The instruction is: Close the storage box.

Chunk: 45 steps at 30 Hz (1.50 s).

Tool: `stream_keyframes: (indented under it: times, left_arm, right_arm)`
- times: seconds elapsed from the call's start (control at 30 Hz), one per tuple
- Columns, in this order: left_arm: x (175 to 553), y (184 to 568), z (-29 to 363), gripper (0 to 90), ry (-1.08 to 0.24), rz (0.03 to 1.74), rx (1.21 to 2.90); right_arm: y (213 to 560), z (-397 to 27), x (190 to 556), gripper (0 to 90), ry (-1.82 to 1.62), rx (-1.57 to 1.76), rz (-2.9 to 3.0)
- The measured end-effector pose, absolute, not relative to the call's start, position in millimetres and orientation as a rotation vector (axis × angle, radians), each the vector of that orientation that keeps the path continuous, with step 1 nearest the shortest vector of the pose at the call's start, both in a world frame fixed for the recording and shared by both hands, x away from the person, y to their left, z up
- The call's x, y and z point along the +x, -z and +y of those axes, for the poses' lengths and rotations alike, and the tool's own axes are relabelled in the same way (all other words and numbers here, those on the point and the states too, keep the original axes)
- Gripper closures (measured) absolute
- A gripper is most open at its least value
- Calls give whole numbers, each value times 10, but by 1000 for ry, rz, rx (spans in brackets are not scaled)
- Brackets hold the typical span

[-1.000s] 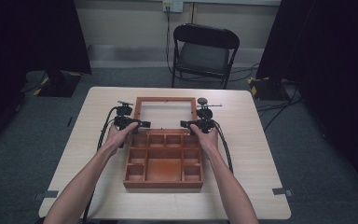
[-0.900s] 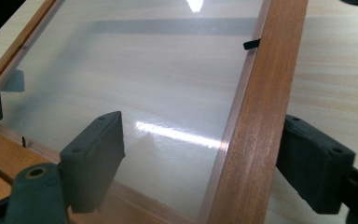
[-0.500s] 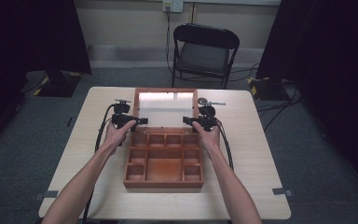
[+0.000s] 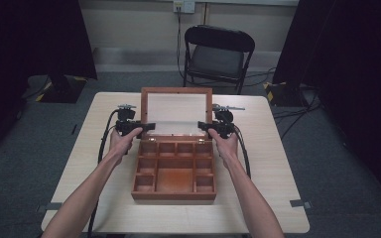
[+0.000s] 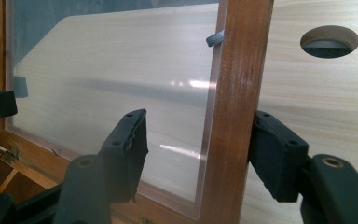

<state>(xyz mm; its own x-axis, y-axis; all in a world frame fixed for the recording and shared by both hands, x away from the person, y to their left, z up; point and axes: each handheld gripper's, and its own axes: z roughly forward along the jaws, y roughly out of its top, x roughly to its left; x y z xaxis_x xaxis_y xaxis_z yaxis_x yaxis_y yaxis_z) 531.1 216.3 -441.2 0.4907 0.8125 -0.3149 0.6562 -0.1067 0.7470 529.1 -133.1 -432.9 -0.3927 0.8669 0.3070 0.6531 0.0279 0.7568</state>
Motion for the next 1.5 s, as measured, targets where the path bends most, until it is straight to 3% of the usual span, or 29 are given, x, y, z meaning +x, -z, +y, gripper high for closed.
stream_keyframes:
  times: [0.3,0.73,1.07,1.5]
  left_arm:
    - [5244,4350,2195,402,-217,1197,1804]
    - [5119,4261,2253,474,-236,1138,1795]
    - [5025,4218,2264,497,-262,1094,1805]
    - [4880,4149,2281,482,-279,1031,1843]
  right_arm:
    - [4266,-1339,5197,483,-1296,1538,2026]
    - [4172,-1356,5076,507,-1303,1489,2028]
    - [4132,-1394,4974,487,-1342,1452,2044]
    - [4115,-1403,4839,398,-1378,1425,2075]
